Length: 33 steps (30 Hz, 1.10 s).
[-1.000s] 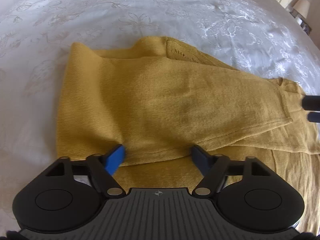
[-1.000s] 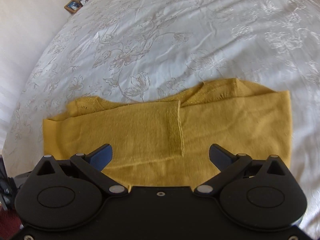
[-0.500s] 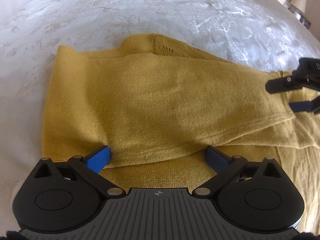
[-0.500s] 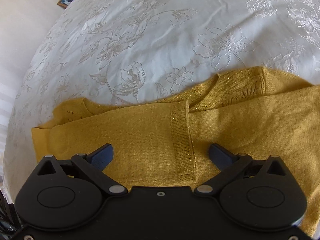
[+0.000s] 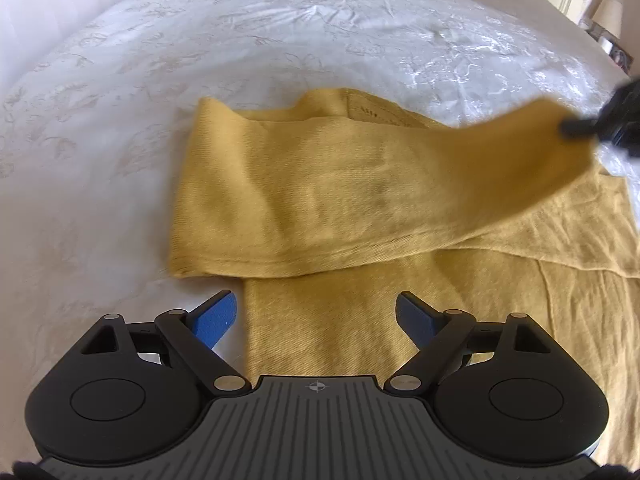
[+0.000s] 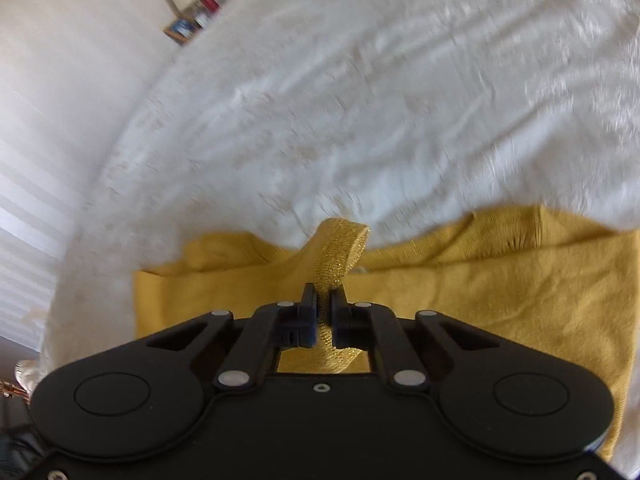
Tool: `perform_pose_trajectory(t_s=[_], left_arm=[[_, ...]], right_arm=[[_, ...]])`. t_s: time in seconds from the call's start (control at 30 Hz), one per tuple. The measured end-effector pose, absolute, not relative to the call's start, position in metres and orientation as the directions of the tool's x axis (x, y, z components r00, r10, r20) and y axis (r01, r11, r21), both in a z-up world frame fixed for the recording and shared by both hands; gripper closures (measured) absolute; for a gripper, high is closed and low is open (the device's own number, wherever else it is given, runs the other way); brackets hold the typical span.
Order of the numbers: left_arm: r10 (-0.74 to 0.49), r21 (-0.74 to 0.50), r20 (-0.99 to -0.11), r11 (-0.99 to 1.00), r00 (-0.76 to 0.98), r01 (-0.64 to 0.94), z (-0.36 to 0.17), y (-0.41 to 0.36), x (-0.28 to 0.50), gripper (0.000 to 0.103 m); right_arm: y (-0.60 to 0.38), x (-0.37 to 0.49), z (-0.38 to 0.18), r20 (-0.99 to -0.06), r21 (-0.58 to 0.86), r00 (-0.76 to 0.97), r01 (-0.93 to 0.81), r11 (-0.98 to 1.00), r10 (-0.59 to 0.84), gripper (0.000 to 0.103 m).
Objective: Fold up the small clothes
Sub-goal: 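Grasp the sleeve cuff with the right gripper and lift it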
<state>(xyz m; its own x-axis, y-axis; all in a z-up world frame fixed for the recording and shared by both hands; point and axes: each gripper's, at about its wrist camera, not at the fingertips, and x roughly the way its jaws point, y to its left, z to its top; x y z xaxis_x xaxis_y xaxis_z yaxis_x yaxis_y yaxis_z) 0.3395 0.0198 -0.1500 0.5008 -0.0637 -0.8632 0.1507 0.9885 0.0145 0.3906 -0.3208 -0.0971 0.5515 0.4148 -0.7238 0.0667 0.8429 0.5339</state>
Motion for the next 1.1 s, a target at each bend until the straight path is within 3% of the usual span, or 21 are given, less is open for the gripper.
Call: perform_pose_trajectory(t_s=[0.13,0.4,0.8,0.97,1.1], left_arm=[[-0.035,0.040,-0.857,0.990,0.514,0.135,-0.149,0.022,0.339,0.016],[0.042,0.125,-0.853,0.984,0.520,0.126,-0.161,0.022,0.356,0.016],[0.137,0.168,-0.863,0.986,0.486,0.021,-0.168,0.058,0.377,0.015],[0.091,0.131,-0.875,0.990,0.476,0.050,-0.170,0.068,0.383,0.014],[0.085,0.140,-0.873,0.987,0.480,0.078,-0.172,0.067,0.384,0.014]], right_arm=[[-0.351,0.368,-0.063,-0.692,0.536,0.630,0.118,0.836,0.354,0.091],[-0.388,0.353,-0.103,-0.837,0.383,0.508,0.278,0.881,0.204,0.090],[-0.396,0.323,-0.109,-0.850,0.378,0.500,0.360,0.853,0.166,0.090],[-0.409,0.323,-0.128,-0.874,0.375,0.455,0.412,0.830,0.170,0.090],[-0.408,0.319,-0.098,-0.827,0.447,0.520,0.379,0.810,0.213,0.090]])
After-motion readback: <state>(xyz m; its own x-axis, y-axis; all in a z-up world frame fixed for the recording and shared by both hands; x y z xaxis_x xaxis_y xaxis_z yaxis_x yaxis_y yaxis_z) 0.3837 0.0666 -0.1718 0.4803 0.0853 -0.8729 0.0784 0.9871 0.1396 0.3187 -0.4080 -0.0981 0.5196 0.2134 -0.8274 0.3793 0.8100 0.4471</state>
